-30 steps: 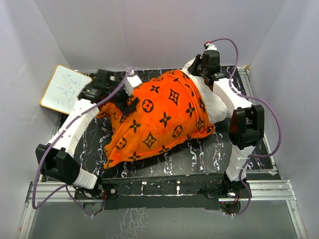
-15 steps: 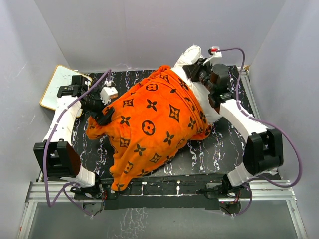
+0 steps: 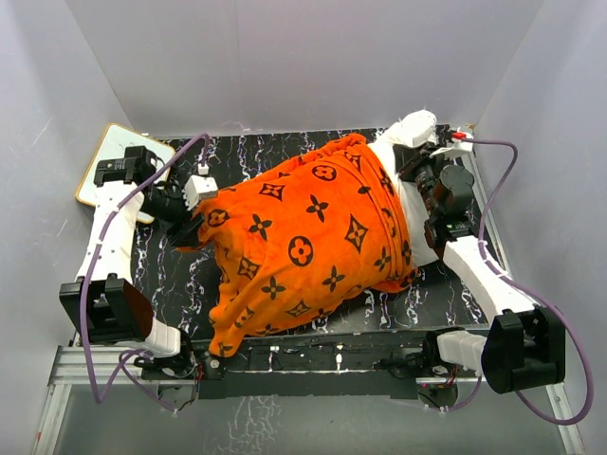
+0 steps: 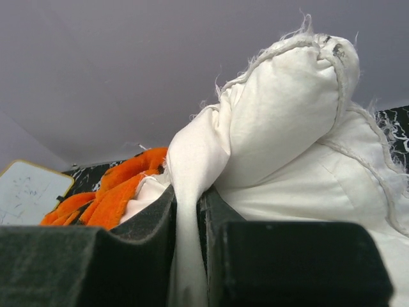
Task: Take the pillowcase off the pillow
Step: Remove the pillow from the pillowcase.
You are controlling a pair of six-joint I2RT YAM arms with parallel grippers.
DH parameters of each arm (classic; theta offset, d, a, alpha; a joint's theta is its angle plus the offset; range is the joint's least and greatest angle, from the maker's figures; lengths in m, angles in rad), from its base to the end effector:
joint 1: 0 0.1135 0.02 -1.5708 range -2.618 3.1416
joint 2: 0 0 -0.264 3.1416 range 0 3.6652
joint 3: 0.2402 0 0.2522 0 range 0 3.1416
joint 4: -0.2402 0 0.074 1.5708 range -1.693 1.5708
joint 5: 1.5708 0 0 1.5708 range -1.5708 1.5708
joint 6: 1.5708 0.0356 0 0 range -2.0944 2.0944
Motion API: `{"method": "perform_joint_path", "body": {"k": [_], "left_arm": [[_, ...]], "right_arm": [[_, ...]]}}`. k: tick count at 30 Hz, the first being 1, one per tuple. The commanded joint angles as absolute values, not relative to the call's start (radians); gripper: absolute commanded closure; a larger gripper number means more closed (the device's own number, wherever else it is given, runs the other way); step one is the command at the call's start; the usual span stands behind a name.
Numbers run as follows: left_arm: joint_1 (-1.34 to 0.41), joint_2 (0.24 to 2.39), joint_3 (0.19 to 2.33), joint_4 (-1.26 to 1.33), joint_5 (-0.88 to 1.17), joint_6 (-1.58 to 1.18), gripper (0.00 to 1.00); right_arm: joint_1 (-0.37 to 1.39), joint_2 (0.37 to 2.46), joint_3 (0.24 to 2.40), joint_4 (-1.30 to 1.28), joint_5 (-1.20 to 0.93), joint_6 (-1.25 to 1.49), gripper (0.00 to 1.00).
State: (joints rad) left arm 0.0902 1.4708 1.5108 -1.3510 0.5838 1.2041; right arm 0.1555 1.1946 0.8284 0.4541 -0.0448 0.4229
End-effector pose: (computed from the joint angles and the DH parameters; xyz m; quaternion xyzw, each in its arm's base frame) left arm 0.2633 0.0041 0.3457 0.5336 0.7864 -0.1529 0.2710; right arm 0.2787 0.0453 0.3370 0.0736 0.6714 0.2248 0.7024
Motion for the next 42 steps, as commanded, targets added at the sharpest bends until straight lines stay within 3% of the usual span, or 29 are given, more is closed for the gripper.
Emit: {"method": "perform_joint_path", "body": {"k": [1,2,3,5,6,10,13,16,17,20,22,28,33,42], "left_arm": [[0.097,1.439,1.461,-1.393,0.600,1.243,0.38],[0.098,1.437,1.450,-1.364,0.609,1.224,0.38],[0.097,1.434,1.439,-1.327,0.618,1.209,0.32],[0.097,1.415,1.415,-1.231,0.630,1.169,0.12],[0.098,1.402,1.401,-1.177,0.636,1.154,0.09],[0.097,1.373,1.365,-0.998,0.653,1.111,0.05],[0.097,1.372,1.334,-0.825,0.620,1.034,0.14],[0.097,1.376,1.318,-0.764,0.588,1.001,0.34],[0.097,1.377,1.311,-0.767,0.581,1.005,0.42],[0.097,1.381,1.299,-0.778,0.564,1.012,0.83],[0.097,1.390,1.316,-0.811,0.553,1.010,1.00],[0.107,1.407,1.482,-0.713,0.429,0.894,1.00],[0.174,1.468,1.786,-0.667,0.360,0.763,1.00],[0.394,1.463,1.671,-0.558,0.349,0.839,1.00]], "right_arm": [[0.122,1.120,0.846,0.719,0.018,0.487,0.92],[0.121,1.118,0.844,0.724,0.007,0.495,0.92],[0.119,1.118,0.842,0.730,-0.008,0.501,0.92],[0.119,1.116,0.843,0.740,-0.042,0.508,0.92],[0.119,1.114,0.844,0.744,-0.057,0.512,0.92],[0.118,1.106,0.846,0.759,-0.109,0.525,0.92],[0.118,1.102,0.854,0.762,-0.142,0.533,0.92],[0.115,1.091,0.857,0.756,-0.130,0.540,0.92],[0.112,1.089,0.861,0.754,-0.130,0.540,0.92],[0.100,1.087,0.876,0.749,-0.121,0.549,0.92],[0.086,1.086,0.884,0.748,-0.103,0.557,0.92],[0.030,1.077,0.919,0.746,-0.044,0.581,0.92],[-0.019,1.013,0.880,0.718,0.062,0.589,0.92],[-0.102,0.915,0.790,0.596,0.266,0.614,0.92]]}}
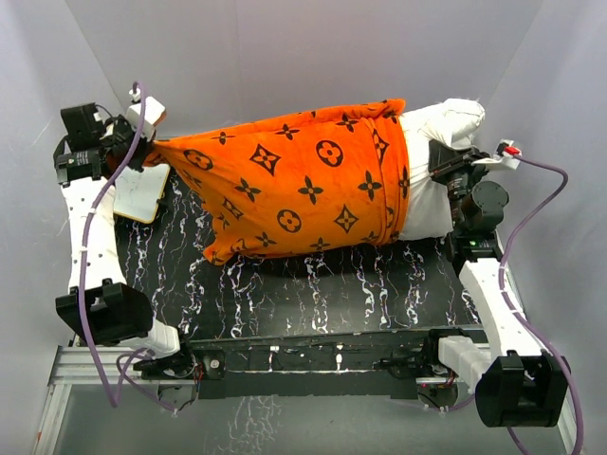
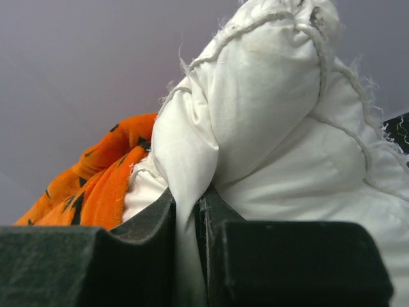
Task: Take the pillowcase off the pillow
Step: Remove the pillow from the pillowcase.
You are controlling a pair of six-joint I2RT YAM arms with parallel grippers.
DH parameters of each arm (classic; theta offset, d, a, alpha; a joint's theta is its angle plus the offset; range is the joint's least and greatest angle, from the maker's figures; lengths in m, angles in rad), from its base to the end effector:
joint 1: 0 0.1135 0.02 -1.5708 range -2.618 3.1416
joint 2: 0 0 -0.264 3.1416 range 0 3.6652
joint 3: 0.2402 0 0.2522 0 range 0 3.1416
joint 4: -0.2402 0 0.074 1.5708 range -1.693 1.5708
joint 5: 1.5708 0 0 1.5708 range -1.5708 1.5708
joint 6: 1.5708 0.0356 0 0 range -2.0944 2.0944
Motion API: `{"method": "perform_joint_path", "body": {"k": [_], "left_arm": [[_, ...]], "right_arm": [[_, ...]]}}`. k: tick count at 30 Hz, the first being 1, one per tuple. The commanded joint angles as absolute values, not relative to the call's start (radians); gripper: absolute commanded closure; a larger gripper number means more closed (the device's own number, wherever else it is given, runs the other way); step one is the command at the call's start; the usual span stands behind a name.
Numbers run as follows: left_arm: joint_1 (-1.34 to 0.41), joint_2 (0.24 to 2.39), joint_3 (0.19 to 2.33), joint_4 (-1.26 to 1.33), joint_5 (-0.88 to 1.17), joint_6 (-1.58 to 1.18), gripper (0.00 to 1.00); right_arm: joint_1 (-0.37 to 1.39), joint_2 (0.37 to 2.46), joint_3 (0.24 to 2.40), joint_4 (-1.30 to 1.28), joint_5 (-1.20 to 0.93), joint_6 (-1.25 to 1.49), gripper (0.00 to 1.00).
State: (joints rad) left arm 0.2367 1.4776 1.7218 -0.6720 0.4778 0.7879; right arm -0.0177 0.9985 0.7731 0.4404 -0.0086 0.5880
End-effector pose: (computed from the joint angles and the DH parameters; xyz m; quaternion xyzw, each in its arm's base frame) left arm 0.3098 0.0579 0.4500 0.3455 0.7515 0.0841 0.5556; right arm 0.2362 -0.0039 0.3625 0.1839 0.5996 0.2217 0.7467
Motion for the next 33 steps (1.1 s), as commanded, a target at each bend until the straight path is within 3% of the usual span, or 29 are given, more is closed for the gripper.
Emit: {"method": "perform_joint_path", "body": {"k": [1,10,18,21,24,25,27,29,33], "left_arm": [[0.419,1.461,1.645,-0.543,0.351,0.852,1.00],[0.634,1.446,1.393,-0.407,0.361,0.951,1.00],[0.762,1.503,1.449,-0.374,0.364,0.957,1.00],[0.763,1.502,1.452,-0.370,0.384,0.952,1.00],[0.732,1.454,1.453,-0.511,0.553,0.953,1.00],[0.688,1.431,1.449,-0.576,0.595,0.952,0.90],[0.578,1.380,1.432,-0.714,0.672,0.978,0.40],[0.463,1.298,1.367,-0.785,0.760,0.984,0.05],[0.142,1.226,1.197,-0.736,0.691,0.896,0.03]], "right_arm": [[-0.106,0.907,0.783,0.569,0.298,0.612,0.92],[-0.144,0.850,0.658,0.409,0.519,0.620,0.92],[-0.183,0.939,0.755,0.128,0.699,0.615,0.92],[-0.189,0.973,0.778,0.055,0.670,0.628,0.92],[-0.179,0.979,0.762,0.098,0.482,0.608,0.92],[-0.173,0.983,0.756,0.121,0.426,0.607,0.92],[-0.160,0.983,0.717,0.221,0.324,0.584,0.92],[-0.158,0.980,0.681,0.310,0.234,0.581,0.92],[-0.144,0.971,0.644,0.400,0.158,0.566,0.92]]}}
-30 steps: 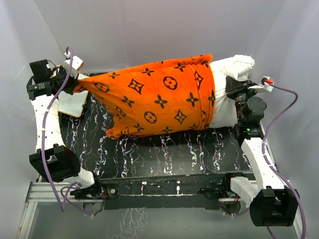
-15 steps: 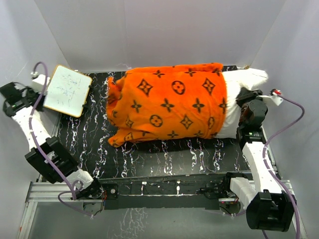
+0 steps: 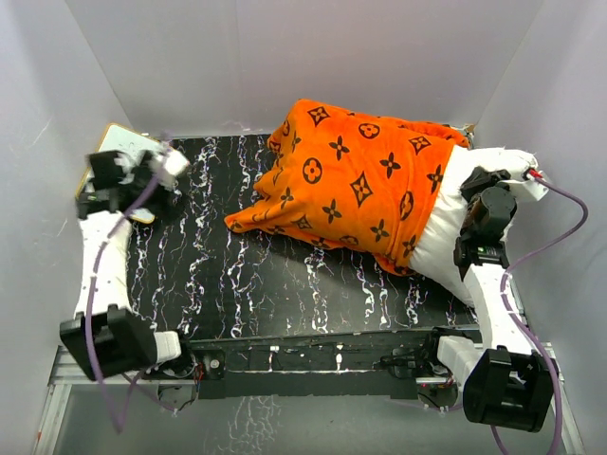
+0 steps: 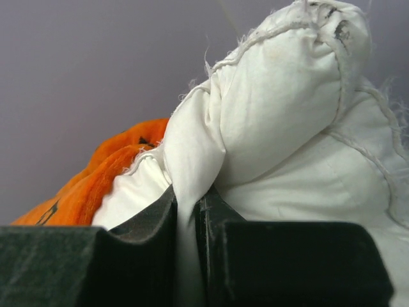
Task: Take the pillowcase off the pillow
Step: Remove the pillow from the pillowcase.
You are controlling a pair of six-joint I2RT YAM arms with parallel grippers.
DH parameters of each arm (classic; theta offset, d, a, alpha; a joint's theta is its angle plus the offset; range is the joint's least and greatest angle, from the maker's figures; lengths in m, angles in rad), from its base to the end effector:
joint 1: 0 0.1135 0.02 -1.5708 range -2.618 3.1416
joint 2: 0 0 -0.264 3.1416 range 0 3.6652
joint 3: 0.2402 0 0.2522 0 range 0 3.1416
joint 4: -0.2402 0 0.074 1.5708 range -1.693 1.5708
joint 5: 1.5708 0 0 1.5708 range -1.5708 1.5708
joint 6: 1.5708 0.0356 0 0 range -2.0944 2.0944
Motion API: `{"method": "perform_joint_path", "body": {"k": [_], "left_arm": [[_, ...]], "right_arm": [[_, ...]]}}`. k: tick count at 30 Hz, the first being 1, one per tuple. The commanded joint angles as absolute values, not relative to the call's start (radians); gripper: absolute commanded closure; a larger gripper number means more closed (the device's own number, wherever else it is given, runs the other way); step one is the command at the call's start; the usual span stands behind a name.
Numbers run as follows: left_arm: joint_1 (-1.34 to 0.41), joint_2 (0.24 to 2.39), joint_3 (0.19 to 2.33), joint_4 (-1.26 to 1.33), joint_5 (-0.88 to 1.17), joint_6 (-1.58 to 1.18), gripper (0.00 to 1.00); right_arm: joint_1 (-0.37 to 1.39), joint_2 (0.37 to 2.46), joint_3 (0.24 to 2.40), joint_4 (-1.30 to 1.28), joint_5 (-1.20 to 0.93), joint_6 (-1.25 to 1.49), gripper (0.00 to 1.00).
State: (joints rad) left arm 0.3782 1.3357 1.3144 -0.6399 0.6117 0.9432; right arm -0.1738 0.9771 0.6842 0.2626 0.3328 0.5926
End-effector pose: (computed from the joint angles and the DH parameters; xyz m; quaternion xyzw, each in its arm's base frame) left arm 0.2734 0.0866 0.3617 0.3658 0.7858 0.0435 0.4967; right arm 0.2263 -0.0515 0.3158 0.3716 0.6134 0.0265 0.6964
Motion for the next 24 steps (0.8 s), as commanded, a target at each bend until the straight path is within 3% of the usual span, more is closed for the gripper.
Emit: {"method": "perform_joint_path", "body": {"k": [1,7,15,18,19,20,22,24], "left_arm": [[0.083,1.236,1.169,-0.726,0.660,0.890,0.03],[-0.145,1.399,1.081,-0.560,0.491,0.819,0.03],[-0.252,1.677,1.163,-0.408,0.410,0.734,0.07],[-0.267,1.770,1.209,-0.372,0.371,0.693,0.31],[-0.266,1.792,1.224,-0.362,0.352,0.679,0.46],[-0.266,1.805,1.239,-0.354,0.328,0.674,0.69],[-0.263,1.806,1.234,-0.324,0.240,0.696,0.97],[-0.245,1.776,1.209,-0.292,0.160,0.732,1.00]], "right_arm": [[-0.142,0.971,0.644,0.406,0.149,0.563,0.92],[-0.125,0.997,0.669,0.373,0.137,0.551,0.92],[-0.100,1.051,0.687,0.353,0.095,0.540,0.92],[-0.053,1.067,0.692,0.367,0.076,0.524,0.92],[-0.040,1.070,0.689,0.378,0.068,0.518,0.92],[-0.035,1.072,0.690,0.385,0.062,0.517,0.92],[-0.034,1.080,0.695,0.383,0.093,0.519,0.92],[-0.042,1.090,0.714,0.360,0.133,0.520,0.92]]}}
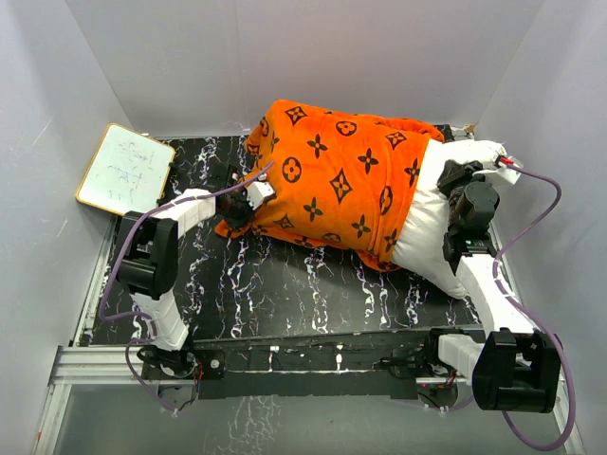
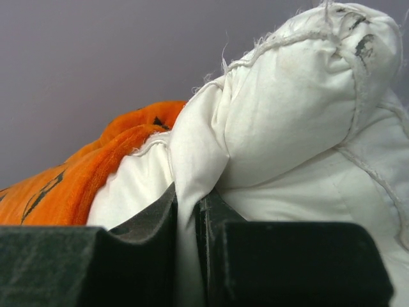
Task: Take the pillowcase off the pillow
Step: Remove the pillow from the pillowcase.
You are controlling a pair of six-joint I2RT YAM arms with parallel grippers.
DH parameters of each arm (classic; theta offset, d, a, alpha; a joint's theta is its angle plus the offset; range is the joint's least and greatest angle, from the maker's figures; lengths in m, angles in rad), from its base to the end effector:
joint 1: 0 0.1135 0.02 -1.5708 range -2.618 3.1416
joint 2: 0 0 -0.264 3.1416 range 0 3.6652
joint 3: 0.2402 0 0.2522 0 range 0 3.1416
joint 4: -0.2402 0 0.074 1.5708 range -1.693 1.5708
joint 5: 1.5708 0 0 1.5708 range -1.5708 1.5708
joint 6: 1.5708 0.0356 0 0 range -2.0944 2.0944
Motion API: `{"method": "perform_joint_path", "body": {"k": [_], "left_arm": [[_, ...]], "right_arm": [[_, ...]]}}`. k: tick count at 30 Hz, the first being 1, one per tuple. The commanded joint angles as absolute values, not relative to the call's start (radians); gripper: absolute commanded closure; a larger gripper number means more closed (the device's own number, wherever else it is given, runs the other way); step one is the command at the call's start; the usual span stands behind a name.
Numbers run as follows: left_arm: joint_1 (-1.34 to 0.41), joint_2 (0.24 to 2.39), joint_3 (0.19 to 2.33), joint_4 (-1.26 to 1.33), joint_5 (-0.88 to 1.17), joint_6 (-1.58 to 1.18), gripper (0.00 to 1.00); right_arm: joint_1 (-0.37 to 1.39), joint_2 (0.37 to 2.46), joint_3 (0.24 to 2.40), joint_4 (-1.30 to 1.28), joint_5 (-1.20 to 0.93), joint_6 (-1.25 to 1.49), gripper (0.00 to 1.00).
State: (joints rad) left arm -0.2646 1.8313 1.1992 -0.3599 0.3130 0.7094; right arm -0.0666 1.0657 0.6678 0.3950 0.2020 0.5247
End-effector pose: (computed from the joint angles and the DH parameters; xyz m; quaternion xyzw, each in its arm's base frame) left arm 0.3640 -0.1100 0.1820 0.4823 0.8158 -0.0835 0.3079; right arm 0.2492 -0.0238 0.3046 0.2734 0.6532 0.0900 0.7003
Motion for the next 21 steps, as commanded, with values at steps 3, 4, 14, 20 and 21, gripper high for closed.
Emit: {"method": "perform_joint_path", "body": {"k": [3,4,14,20,21], "left_arm": [[-0.148,1.717,1.188,-0.283,0.135,0.776,1.00],[-0.102,1.699,1.188,-0.282,0.132,0.785,1.00],[0.294,1.525,1.247,-0.349,0.253,0.942,1.00],[0.391,1.498,1.338,-0.518,0.335,1.003,1.00],[0.390,1.483,1.329,-0.562,0.367,1.016,1.00]], "right_arm": [[-0.079,1.109,0.738,0.339,0.145,0.560,0.92],[-0.096,1.114,0.746,0.332,0.140,0.580,0.92],[-0.145,1.134,0.839,0.250,0.174,0.638,0.92],[-0.143,1.119,0.859,0.242,0.091,0.646,0.92],[-0.128,1.118,0.857,0.251,0.063,0.644,0.92]]}}
